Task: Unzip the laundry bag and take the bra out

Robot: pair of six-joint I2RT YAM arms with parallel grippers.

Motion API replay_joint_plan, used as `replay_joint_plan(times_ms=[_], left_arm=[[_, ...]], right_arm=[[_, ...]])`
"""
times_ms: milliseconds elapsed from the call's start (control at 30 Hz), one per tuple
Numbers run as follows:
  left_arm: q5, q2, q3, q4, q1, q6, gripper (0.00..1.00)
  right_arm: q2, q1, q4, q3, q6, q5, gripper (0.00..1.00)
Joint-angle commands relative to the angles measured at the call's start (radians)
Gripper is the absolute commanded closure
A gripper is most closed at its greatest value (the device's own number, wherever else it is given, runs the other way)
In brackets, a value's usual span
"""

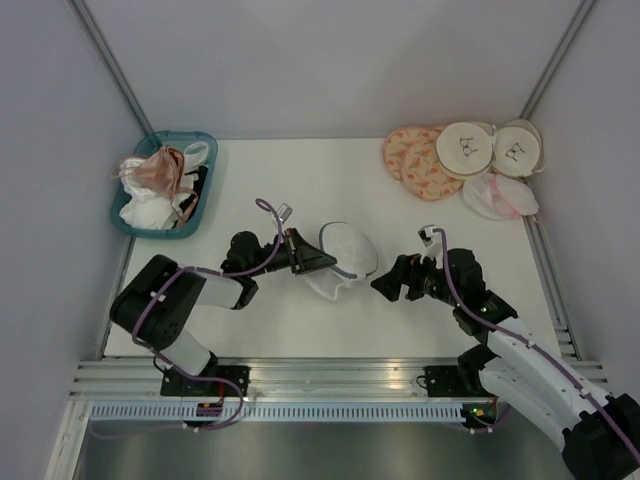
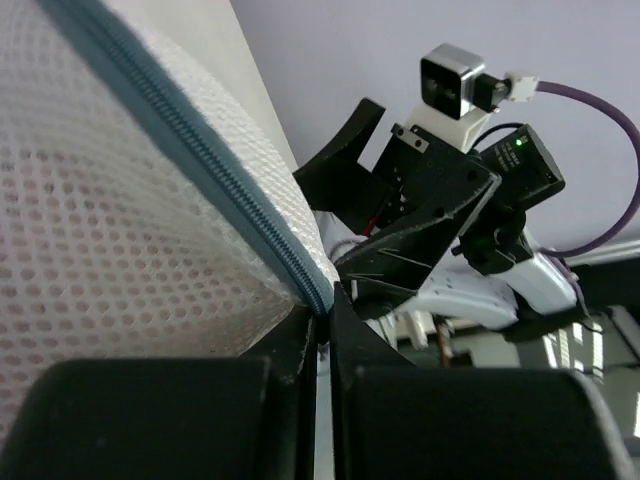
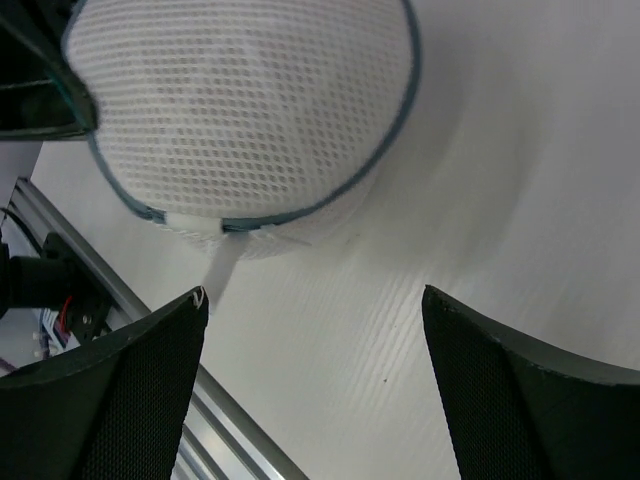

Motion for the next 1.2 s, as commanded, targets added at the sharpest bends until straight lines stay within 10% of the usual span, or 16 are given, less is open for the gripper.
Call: replay_joint_plan(times_ms=[0,1000,1167], left_arm=[[0.255,0.127,0.050,0.516,0.021,-0.201,0.98],[0.283,0.120,0.048,0.518,0.058,-0.266,0.98],[0.291,0.098,0.027,0.518,0.058,-0.266,0.98]], right_arm=[[-0.012,0.084,0.007,0.057,-0.046,0.062,0.09],[0.105,0.338,0.116,0.065,-0.042,0.243,0.43],[0.125,0.348,0.156,0.071,-0.039,0.293,0.65]])
